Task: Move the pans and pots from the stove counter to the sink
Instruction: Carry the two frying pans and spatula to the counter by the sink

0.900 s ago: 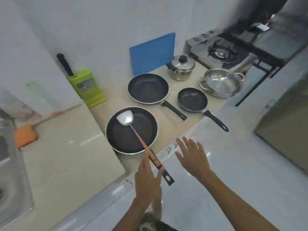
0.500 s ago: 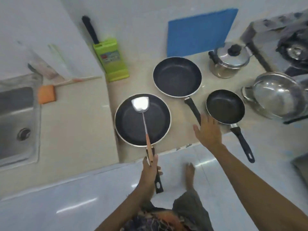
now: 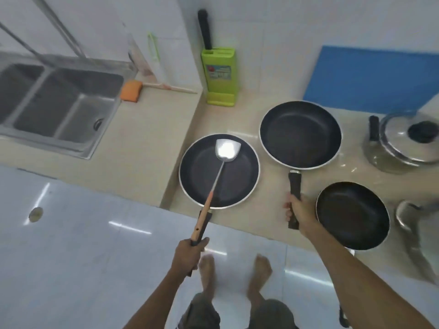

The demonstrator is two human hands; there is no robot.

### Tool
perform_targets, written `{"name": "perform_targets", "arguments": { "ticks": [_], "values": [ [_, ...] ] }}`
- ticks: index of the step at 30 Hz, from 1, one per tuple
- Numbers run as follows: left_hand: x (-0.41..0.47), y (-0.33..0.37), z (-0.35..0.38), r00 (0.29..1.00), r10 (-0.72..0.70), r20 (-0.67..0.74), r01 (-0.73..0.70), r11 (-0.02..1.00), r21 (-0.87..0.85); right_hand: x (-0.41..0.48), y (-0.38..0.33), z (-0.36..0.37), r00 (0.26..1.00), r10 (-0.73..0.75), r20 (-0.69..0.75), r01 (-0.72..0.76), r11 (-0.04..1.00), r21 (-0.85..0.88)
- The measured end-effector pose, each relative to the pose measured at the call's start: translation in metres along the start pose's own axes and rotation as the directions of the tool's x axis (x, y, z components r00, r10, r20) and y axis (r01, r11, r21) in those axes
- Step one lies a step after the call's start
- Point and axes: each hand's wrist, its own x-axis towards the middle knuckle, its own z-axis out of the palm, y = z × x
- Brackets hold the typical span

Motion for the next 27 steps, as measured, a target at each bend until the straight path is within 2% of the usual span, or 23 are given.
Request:
{"name": "perform_targets", "arguments": {
  "ticks": [4,12,16,21,27],
  "values": [
    [-0.013,0.007,0.012,0.991,0.029,-0.129,-0.022,0.998,0.058,0.002,0.000,0.000,0.992,-0.115,-0.053,0.111,0.991,-0.074],
    [-0.043,0.023,0.025,0.973,0.112,-0.201,-0.089,0.989,0.119,-0.011,0.002,-0.017,0.952,-0.259,-0.162,0.222,0.950,-0.217],
    [-0.062,0.024,0.017,0.969,0.134,-0.207,-0.123,0.990,0.061,-0.033,0.001,-0.028,0.935,-0.314,-0.161,0.266,0.927,-0.265],
    [-0.086,0.014,-0.017,0.960,0.156,-0.233,-0.169,0.985,-0.035,-0.082,-0.021,-0.022,0.903,-0.406,-0.141,0.361,0.894,-0.266],
    [-0.097,0.004,-0.110,0.931,0.198,-0.307,-0.244,0.962,-0.120,-0.162,-0.044,0.047,0.858,-0.501,-0.115,0.458,0.847,-0.269]
  ]
}}
